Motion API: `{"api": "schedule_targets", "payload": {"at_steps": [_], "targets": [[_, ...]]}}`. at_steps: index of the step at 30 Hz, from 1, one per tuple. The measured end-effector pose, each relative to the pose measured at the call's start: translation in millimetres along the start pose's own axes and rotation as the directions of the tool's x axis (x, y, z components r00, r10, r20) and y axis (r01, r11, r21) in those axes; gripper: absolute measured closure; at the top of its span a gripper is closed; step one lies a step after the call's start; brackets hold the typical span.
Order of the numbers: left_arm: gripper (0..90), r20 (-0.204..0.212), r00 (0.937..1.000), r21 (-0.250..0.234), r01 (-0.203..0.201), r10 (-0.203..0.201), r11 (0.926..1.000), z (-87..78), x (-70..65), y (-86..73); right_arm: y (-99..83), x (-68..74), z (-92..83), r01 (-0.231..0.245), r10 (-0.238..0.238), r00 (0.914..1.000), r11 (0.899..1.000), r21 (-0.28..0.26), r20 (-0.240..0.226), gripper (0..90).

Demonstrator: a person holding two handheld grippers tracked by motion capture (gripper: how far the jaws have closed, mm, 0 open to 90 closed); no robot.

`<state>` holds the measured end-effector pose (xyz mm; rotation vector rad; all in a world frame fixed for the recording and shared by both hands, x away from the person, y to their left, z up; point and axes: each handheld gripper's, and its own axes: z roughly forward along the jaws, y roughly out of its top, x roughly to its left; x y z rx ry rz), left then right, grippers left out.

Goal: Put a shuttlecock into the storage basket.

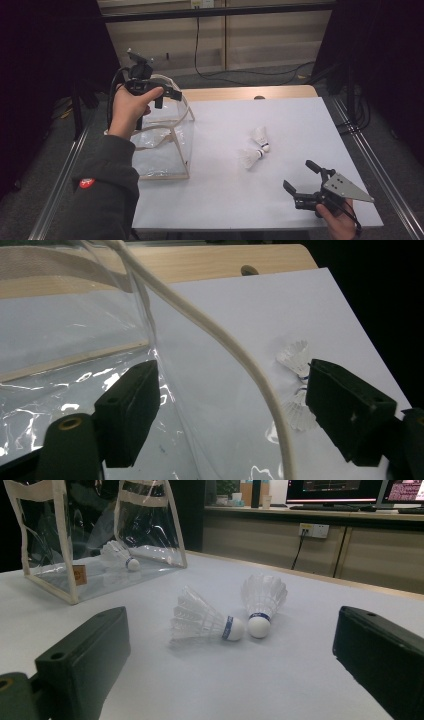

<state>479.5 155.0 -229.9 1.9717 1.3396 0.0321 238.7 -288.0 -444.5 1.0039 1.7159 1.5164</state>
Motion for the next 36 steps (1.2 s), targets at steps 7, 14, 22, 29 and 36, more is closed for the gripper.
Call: {"api": "schedule_targets", "payload": {"at_steps": [7, 14, 22, 29, 36], "targets": [[20.4, 0.024, 0.9993, 0.009, -0.030, 0.030, 0.9995, 0.4, -8.9, 0.0, -0.1, 0.0, 0.1, -0.001, 0.001, 1.0000, 1.000, 0.000, 0.000, 1.9], [19.8, 0.043, 0.9975, 0.015, -0.056, 0.055, 0.9983, 0.1, -15.7, -0.3, 0.0, 0.0, 0.1, -0.001, 0.001, 1.0000, 1.000, 0.000, 0.001, 1.9], [19.6, 0.058, 0.9959, 0.024, -0.071, 0.070, 0.9972, 2.0, -21.4, -1.9, 0.0, -0.1, 0.2, -0.001, 0.001, 1.0000, 1.000, 0.000, 0.001, 1.9], [19.5, 0.074, 0.9934, 0.026, -0.090, 0.088, 0.9956, 3.2, -27.7, -3.5, 0.1, 0.0, 0.1, 0.000, 0.000, 1.0000, 1.000, 0.000, 0.000, 1.9], [19.4, 0.090, 0.9897, 0.034, -0.115, 0.111, 0.9928, 5.0, -34.0, -5.0, 0.1, 0.0, 0.4, 0.002, -0.002, 1.0000, 1.000, -0.002, -0.003, 1.9]]}}
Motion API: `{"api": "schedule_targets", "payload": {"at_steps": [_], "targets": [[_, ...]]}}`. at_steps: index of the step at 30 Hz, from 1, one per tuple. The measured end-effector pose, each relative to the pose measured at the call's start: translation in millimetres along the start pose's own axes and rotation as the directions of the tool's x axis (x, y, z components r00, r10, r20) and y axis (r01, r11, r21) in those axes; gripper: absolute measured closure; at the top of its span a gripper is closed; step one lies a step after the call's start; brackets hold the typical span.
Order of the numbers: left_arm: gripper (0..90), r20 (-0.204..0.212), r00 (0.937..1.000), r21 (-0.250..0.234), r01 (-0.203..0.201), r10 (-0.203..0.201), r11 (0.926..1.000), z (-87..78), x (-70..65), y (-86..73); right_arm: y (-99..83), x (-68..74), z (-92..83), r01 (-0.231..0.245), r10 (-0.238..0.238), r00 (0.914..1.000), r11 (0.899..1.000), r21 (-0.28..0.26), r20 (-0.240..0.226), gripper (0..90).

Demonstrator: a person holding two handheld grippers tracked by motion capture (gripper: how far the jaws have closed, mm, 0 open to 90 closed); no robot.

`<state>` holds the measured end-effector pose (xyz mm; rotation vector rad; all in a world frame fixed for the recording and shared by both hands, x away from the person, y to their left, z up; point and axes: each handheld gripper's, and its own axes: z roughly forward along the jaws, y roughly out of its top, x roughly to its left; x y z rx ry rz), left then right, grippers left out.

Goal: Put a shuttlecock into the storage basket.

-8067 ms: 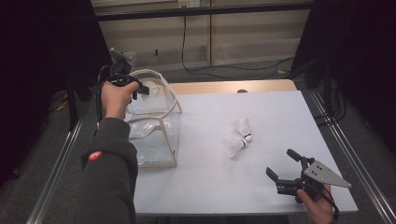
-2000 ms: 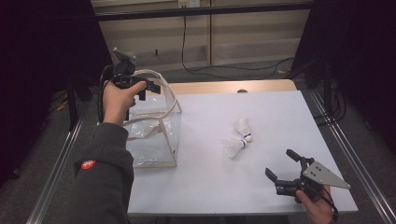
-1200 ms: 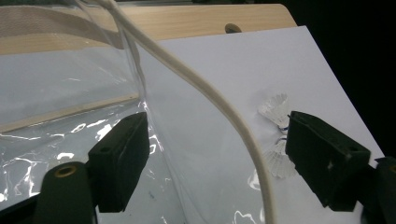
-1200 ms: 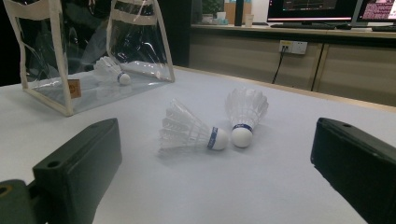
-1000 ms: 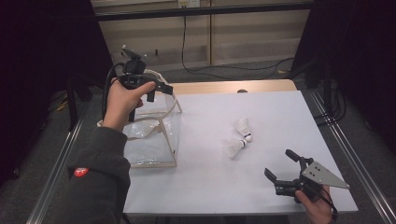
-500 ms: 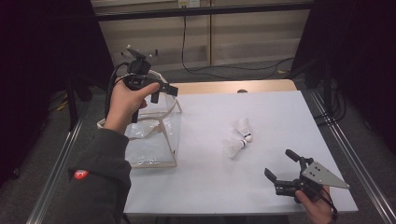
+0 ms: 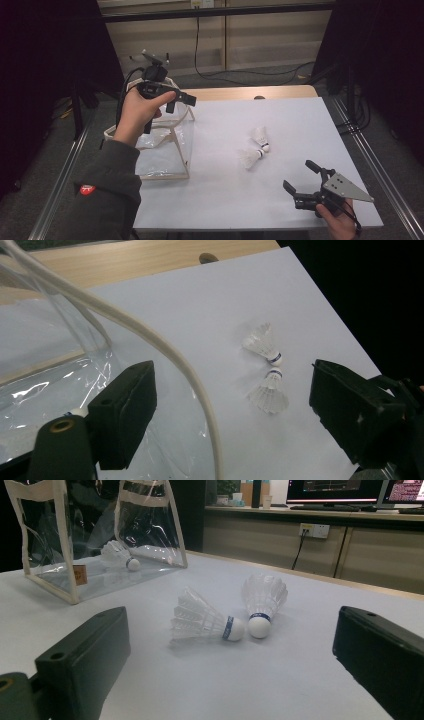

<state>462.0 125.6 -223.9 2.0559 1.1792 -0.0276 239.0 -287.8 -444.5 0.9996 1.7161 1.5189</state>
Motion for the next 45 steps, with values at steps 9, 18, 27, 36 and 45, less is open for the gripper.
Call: {"api": "schedule_targets", "payload": {"at_steps": [9, 18, 27, 36, 45], "targets": [[19.1, 0.019, 0.9995, 0.011, -0.027, 0.027, 0.9996, 3.0, -7.1, -0.9, 0.1, 0.0, -0.3, 0.003, -0.003, 1.0000, 1.000, 0.003, 0.001, 1.9], [18.9, 0.039, 0.9985, 0.017, -0.039, 0.039, 0.9991, 7.7, -13.2, -2.9, 0.2, 0.1, -0.3, 0.004, -0.004, 1.0000, 1.000, 0.002, -0.001, 1.8], [17.8, 0.061, 0.9963, 0.026, -0.062, 0.060, 0.9977, 11.2, -18.2, -5.5, 0.2, 0.4, -0.1, 0.005, -0.005, 1.0000, 1.000, 0.003, -0.004, 1.9], [16.2, 0.079, 0.9939, 0.032, -0.080, 0.077, 0.9963, 13.8, -23.7, -7.0, 0.2, 0.3, 0.0, 0.005, -0.005, 1.0000, 1.000, 0.001, -0.004, 1.9], [15.5, 0.089, 0.9925, 0.038, -0.088, 0.084, 0.9954, 19.0, -26.8, -9.1, 0.1, 0.2, 0.0, 0.008, -0.008, 1.0000, 1.000, 0.003, -0.005, 1.9]]}}
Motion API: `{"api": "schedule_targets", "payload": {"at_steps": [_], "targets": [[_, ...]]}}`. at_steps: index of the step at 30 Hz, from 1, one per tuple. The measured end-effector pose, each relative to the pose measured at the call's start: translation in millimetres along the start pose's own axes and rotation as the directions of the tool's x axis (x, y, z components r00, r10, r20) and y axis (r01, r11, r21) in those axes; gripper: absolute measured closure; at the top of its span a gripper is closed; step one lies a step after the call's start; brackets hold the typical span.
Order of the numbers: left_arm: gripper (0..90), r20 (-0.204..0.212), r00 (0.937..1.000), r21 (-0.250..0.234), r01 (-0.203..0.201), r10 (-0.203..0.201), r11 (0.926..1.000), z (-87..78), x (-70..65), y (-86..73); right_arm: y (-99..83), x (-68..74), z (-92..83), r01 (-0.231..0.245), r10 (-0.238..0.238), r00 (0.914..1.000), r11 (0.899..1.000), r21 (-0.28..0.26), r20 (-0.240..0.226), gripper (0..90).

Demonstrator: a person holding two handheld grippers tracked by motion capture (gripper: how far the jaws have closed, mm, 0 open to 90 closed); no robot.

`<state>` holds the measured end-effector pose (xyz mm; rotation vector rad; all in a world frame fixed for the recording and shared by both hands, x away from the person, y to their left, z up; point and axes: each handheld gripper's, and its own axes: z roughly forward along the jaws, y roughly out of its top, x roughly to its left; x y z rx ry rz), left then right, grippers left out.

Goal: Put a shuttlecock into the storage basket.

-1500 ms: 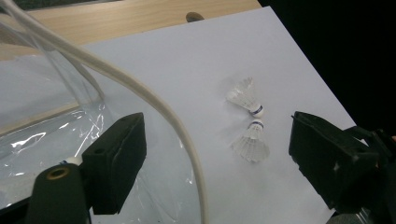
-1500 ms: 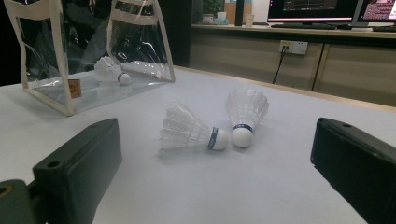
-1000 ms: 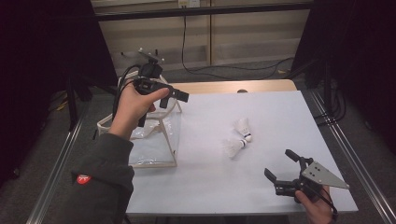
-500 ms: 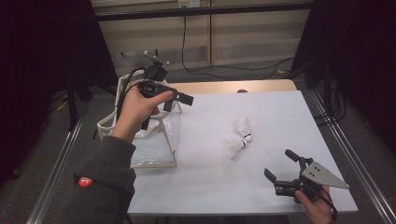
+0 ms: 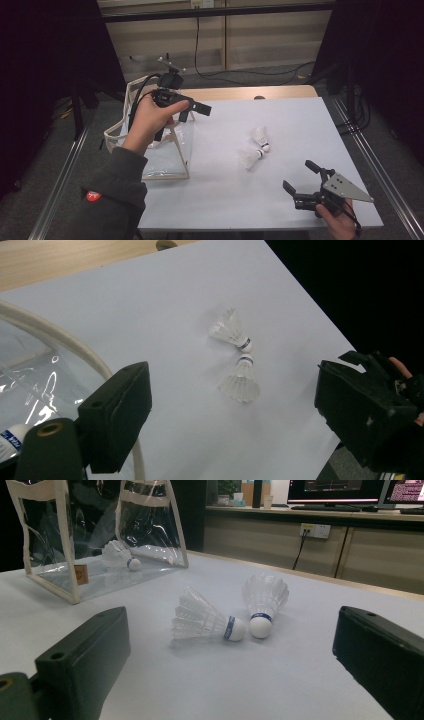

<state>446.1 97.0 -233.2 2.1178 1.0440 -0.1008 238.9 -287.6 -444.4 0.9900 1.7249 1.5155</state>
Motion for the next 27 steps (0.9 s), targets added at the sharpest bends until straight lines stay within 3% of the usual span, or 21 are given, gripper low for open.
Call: {"api": "schedule_targets", "payload": {"at_steps": [27], "targets": [[12.6, 0.008, 0.9983, 0.020, -0.058, 0.058, 0.9981, 25.0, -14.5, -11.4, -0.3, -0.1, 0.2, 0.007, -0.006, 1.0000, 1.000, 0.003, -0.002, 1.8]]}}
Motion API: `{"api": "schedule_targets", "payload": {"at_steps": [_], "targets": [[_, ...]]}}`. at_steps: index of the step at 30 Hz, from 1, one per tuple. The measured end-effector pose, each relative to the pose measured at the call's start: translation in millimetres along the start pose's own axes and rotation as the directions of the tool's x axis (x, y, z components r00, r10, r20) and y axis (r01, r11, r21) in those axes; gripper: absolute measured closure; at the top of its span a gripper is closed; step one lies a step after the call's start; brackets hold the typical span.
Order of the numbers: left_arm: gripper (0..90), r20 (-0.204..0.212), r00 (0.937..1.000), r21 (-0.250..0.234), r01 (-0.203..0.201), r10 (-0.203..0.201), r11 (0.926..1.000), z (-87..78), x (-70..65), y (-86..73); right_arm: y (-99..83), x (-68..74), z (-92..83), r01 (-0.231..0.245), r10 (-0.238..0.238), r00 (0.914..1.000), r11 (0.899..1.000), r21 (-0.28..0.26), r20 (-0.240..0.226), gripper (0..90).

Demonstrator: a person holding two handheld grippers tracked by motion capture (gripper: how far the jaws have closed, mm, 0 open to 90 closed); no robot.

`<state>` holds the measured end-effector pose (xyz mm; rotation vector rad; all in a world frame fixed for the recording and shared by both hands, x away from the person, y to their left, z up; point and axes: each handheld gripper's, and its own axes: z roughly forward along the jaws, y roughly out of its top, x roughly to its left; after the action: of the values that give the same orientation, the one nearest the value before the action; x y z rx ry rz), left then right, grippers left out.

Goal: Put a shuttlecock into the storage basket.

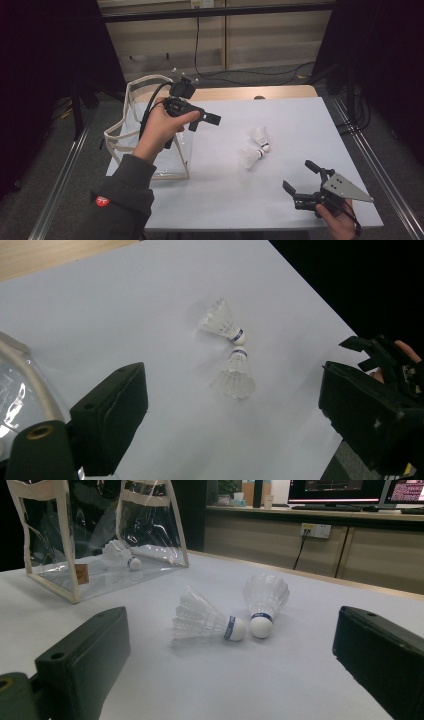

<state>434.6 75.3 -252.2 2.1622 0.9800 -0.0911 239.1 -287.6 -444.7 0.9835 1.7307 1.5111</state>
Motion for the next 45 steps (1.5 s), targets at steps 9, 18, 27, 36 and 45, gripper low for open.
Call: {"api": "schedule_targets", "payload": {"at_steps": [9, 18, 27, 36, 45], "targets": [[12.6, 0.008, 0.9999, 0.011, -0.013, 0.013, 0.9999, 8.5, -3.9, -3.5, -0.1, 0.3, 0.2, 0.001, -0.001, 1.0000, 1.000, 0.001, -0.003, 1.9], [12.1, 0.016, 0.9998, 0.016, -0.013, 0.013, 0.9998, 15.4, -4.8, -7.0, 0.1, 0.1, -0.2, 0.001, -0.001, 1.0000, 1.000, -0.001, -0.001, 1.8], [11.1, 0.015, 0.9997, 0.014, -0.021, 0.021, 0.9997, 20.3, -6.5, -9.9, 0.4, 0.7, -0.1, -0.001, 0.001, 1.0000, 1.000, -0.002, 0.002, 1.9], [10.9, 0.032, 0.9990, 0.010, -0.031, 0.031, 0.9995, 22.3, -14.3, -9.2, 0.3, 0.8, 0.4, 0.003, -0.003, 1.0000, 1.000, -0.002, -0.001, 1.9], [10.9, 0.045, 0.9986, 0.005, -0.027, 0.027, 0.9996, 29.1, -17.2, -10.2, 0.5, 0.7, 0.2, -0.001, 0.001, 1.0000, 1.000, -0.003, -0.001, 1.9]]}}
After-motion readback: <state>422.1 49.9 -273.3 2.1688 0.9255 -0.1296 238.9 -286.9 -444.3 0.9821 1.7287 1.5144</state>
